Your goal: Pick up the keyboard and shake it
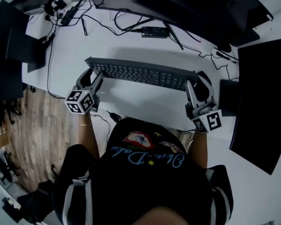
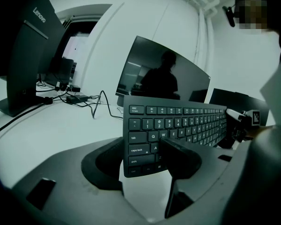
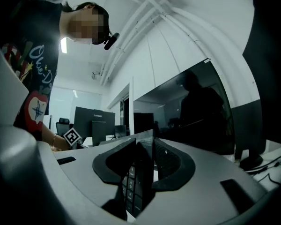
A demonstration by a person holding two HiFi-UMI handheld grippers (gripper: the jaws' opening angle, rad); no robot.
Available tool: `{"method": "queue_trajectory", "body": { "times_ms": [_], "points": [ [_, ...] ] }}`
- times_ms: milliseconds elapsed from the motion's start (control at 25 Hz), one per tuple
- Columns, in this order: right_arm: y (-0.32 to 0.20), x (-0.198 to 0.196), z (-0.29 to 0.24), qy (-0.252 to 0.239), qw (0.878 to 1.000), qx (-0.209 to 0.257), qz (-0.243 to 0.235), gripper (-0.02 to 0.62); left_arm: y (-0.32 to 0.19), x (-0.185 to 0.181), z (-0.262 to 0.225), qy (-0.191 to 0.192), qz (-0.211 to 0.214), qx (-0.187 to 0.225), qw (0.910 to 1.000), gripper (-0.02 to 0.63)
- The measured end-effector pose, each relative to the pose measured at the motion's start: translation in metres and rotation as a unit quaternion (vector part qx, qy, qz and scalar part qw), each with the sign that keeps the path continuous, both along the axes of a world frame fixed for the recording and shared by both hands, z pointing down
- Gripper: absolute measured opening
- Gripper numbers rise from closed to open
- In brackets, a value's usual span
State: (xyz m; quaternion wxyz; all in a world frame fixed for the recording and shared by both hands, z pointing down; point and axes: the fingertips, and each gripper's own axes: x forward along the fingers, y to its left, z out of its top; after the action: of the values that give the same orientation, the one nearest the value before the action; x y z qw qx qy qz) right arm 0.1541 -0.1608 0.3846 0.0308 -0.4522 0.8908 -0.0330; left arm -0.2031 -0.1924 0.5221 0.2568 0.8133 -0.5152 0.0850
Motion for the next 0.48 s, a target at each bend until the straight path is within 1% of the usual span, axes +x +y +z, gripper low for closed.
{"method": "queue_trajectory", "body": {
  "times_ms": [240, 480],
  "points": [
    [0.002, 0.006, 0.033, -0.012, 0.999, -0.049, 0.013, 0.104, 0.003, 0.002, 0.02, -0.015, 0.014, -0.026, 0.9994, 0.225],
    [-0.002, 0.012, 0.058, -0.017, 0.996, -0.084, 0.027, 0.104, 0.001, 0.004, 0.034, -0.017, 0.017, -0.049, 0.9985, 0.225]
  ]
}}
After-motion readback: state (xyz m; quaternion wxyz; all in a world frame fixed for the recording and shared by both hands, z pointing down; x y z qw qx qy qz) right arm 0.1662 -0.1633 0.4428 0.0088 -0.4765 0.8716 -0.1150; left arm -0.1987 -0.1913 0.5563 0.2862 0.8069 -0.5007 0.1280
